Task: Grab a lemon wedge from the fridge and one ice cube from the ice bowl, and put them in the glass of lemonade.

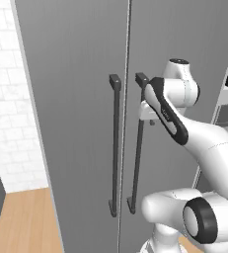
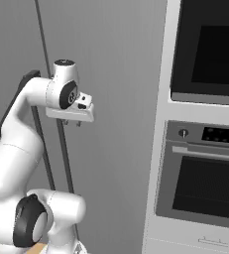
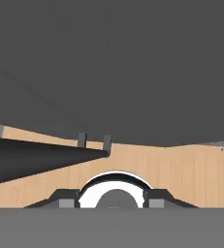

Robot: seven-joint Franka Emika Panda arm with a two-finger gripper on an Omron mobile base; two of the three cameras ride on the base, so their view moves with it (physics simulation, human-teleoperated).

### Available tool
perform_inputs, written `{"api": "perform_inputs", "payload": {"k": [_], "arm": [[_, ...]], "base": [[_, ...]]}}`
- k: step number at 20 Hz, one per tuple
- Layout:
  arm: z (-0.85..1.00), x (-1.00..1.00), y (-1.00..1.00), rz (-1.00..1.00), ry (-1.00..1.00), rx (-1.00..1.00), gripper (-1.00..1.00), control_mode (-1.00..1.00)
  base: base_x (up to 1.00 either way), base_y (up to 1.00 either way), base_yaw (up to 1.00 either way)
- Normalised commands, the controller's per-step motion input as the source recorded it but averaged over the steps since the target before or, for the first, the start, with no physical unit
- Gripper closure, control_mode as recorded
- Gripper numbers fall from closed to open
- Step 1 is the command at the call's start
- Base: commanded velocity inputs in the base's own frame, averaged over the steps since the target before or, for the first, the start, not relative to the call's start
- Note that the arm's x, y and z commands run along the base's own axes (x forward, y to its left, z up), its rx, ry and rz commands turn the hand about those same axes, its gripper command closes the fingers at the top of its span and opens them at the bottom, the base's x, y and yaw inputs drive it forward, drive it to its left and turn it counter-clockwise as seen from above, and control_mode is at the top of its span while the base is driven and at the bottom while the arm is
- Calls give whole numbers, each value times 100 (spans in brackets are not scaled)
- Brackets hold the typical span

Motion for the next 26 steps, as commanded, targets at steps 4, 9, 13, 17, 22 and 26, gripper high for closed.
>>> {"api": "perform_inputs", "payload": {"k": [4,9,13,17,22,26], "arm": [[0,-53,0,0,0,0,-100,-100],[0,-66,0,0,0,1,-100,-100],[0,-53,0,0,0,0,-100,-100],[0,-31,0,0,0,0,-100,-100],[0,-2,5,0,0,0,-100,100],[0,0,0,0,0,0,-100,100]], "base": [[0,0,0],[0,0,0],[0,0,0],[0,0,0],[-5,39,0],[-3,72,0]]}}
